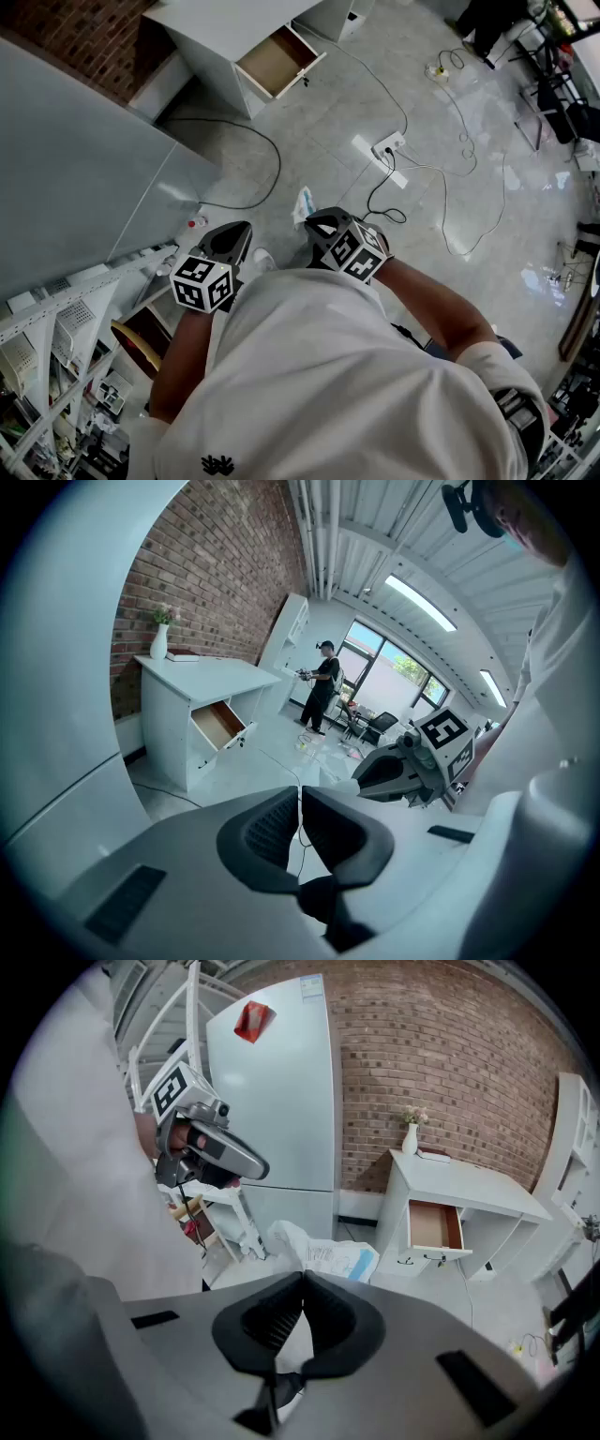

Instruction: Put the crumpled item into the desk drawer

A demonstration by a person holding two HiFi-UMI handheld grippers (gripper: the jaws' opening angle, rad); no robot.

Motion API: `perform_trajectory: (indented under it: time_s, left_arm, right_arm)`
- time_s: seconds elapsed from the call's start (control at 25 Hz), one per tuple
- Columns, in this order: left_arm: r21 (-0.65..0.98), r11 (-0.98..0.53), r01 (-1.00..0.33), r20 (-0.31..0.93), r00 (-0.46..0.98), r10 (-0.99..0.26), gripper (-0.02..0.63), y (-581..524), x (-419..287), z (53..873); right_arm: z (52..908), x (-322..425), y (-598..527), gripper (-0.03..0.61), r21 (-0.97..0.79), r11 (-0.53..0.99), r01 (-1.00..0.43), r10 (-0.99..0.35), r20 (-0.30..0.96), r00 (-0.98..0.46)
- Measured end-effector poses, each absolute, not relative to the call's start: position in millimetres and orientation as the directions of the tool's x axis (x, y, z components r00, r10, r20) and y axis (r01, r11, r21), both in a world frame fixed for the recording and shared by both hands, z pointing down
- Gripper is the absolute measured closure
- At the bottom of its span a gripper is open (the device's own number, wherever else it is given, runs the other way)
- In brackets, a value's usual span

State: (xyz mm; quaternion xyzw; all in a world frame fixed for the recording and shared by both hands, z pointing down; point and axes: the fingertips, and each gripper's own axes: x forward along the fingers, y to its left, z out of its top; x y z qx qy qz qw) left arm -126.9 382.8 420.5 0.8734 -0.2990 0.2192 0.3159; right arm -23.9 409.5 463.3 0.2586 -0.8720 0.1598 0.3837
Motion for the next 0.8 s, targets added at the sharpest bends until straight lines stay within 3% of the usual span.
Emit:
perform_trajectory:
  time_s: [0.36, 0.8]
  left_arm:
    - [0.411, -0.660, -0.629, 0.560, 0.745, -0.361, 0.583, 366, -93, 416]
    - [0.384, -0.620, -0.684, 0.578, 0.702, -0.416, 0.583, 319, -15, 399]
  right_arm:
    - [458, 3, 401, 0.550, -0.069, 0.805, -0.590, -0.341, 0.760, -0.554]
    - [451, 84, 343, 0.549, -0.074, 0.825, -0.559, -0.334, 0.734, -0.591]
